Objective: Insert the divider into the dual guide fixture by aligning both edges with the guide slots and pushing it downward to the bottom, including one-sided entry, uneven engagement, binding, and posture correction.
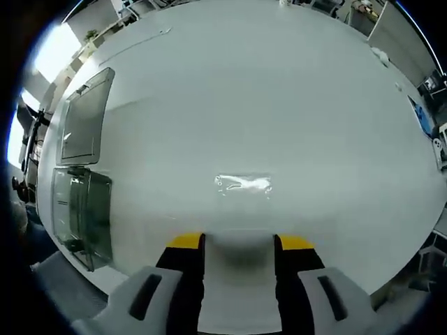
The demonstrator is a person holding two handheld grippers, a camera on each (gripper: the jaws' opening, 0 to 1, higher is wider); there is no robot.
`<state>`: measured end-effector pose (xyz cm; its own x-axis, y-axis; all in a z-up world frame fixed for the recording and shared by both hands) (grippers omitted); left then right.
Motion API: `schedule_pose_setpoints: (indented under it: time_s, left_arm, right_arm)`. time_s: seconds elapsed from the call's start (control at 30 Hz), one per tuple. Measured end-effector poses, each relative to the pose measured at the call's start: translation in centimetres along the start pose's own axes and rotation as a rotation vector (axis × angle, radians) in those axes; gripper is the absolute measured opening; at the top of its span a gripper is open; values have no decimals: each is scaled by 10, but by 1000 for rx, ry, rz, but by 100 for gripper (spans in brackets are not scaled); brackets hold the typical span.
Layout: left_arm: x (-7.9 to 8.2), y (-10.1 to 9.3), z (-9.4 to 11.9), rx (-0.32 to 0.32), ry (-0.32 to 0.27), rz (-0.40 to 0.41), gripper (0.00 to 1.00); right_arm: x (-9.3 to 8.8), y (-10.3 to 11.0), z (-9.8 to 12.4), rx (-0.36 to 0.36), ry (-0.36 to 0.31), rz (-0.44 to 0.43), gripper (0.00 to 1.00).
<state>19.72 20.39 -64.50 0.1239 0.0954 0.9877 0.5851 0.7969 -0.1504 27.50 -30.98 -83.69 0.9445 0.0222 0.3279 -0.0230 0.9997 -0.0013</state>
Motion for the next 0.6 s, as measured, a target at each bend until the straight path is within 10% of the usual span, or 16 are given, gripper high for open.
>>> schedule_pose_setpoints:
  time_s: [0.6]
  left_arm:
    - [1,-5,-6,-11,3,-4,92]
  right_arm:
    - [1,-2,-1,8,19,19,29]
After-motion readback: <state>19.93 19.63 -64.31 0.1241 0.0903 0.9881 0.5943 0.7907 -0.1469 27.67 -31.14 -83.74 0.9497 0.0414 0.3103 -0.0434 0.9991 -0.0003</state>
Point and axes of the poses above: the point that each gripper's makers call its tool centre point, and the gripper's own axes: z roughly backward along the fingers, y roughly to its left, x roughly out of its top, the point moved 4 cm from there along z, roughly backward along the fingers, and after that the axes turned 6 degrees about -y, right-handed, at the moved point
